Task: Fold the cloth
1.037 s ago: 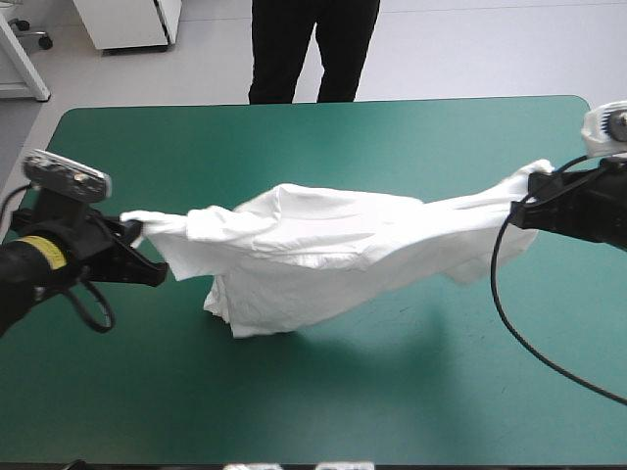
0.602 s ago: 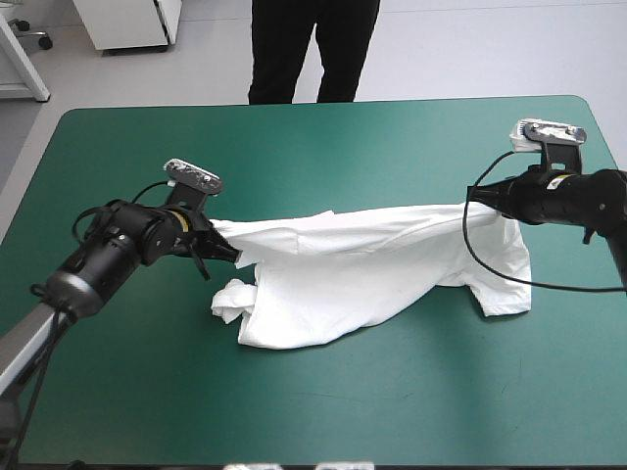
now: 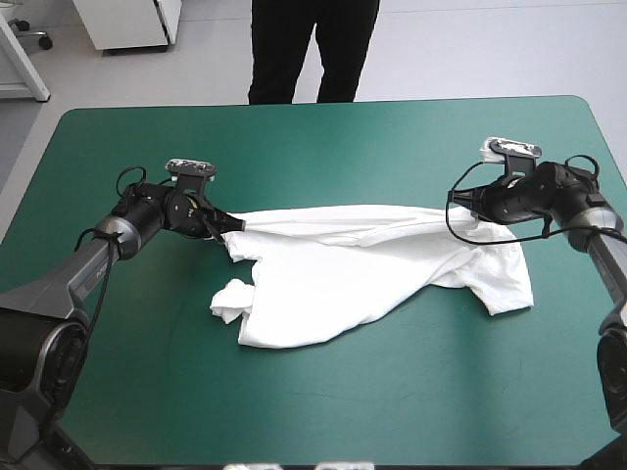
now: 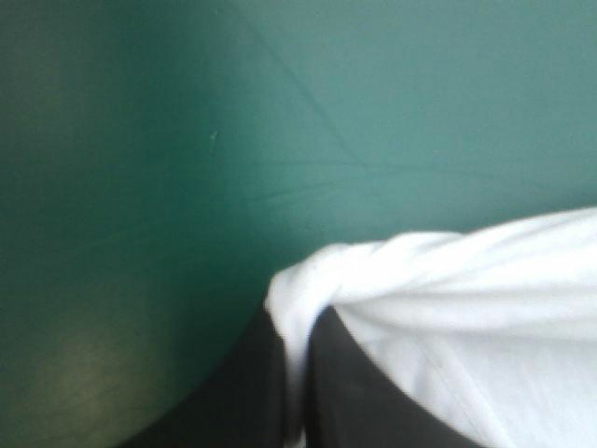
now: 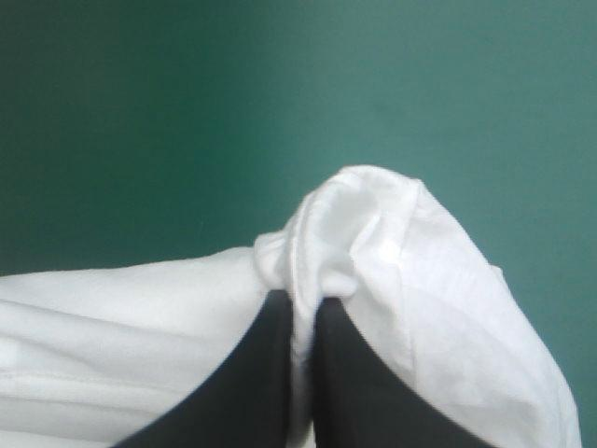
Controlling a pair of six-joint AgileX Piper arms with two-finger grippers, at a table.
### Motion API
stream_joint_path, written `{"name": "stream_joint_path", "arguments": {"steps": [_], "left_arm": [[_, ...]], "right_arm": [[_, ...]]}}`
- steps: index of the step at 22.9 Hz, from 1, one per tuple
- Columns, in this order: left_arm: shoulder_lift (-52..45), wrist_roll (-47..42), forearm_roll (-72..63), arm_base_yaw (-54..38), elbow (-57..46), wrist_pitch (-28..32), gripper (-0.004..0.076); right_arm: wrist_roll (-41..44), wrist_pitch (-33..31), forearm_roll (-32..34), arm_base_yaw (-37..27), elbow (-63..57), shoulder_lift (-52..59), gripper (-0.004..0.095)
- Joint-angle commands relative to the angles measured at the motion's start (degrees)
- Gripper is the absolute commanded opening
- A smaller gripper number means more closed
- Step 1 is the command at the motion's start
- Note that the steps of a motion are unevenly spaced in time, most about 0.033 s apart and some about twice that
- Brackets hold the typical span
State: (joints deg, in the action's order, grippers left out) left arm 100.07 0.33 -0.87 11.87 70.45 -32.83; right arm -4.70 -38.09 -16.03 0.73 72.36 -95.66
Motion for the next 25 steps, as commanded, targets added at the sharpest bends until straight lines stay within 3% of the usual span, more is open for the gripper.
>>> {"name": "stream_joint_path", "arguments": {"steps": [1, 3, 4, 6, 7, 9, 10, 20, 24, 25], "left_arm": [[-1.6, -0.7, -1.1, -0.4, 2.0, 3.7, -0.0009], [-1.2, -0.3, -1.7, -0.4, 2.0, 4.5, 0.0006], [-1.1, 0.2, -1.7, -0.4, 2.0, 4.6, 0.0055], [-1.1, 2.5, -2.8, -0.4, 2.5, 3.1, 0.0251], [-1.1, 2.4, -2.8, -0.4, 3.6, 1.0, 0.0398], [-2.0, 2.7, -1.2, -0.5, 6.9, -3.7, 0.0601], [-2.7, 2.7, 0.5, -0.5, 8.8, -6.0, 0.0643], [-15.3, 4.9, 3.0, -0.5, 11.1, -16.2, 0.0610], [-16.9, 4.9, 2.7, -0.5, 11.1, -17.1, 0.0598], [-16.9, 4.9, 1.4, -0.5, 11.1, -20.5, 0.0598]], "right_arm": [[0.9, 2.9, 0.6, 0.0, 2.5, 0.0, 0.0031], [-0.1, 0.5, 0.5, 0.0, 4.3, -1.7, 0.0271], [0.0, -0.2, 0.5, 0.0, 4.9, -2.0, 0.0383], [0.3, -3.4, 0.4, 0.0, 7.1, -2.1, 0.0576], [0.3, -5.7, 1.2, 0.0, 9.2, -2.1, 0.0595], [2.1, -11.2, 3.2, 0.0, 13.8, -1.9, 0.0581], [3.4, -14.0, 3.9, 0.0, 15.7, -1.5, 0.0581], [6.6, -24.8, 11.2, 0.0, 18.8, 9.7, 0.0581], [7.1, -25.3, 11.0, 0.0, 18.8, 13.3, 0.0581], [7.3, -27.2, 11.0, 0.0, 18.8, 14.1, 0.0581]]}}
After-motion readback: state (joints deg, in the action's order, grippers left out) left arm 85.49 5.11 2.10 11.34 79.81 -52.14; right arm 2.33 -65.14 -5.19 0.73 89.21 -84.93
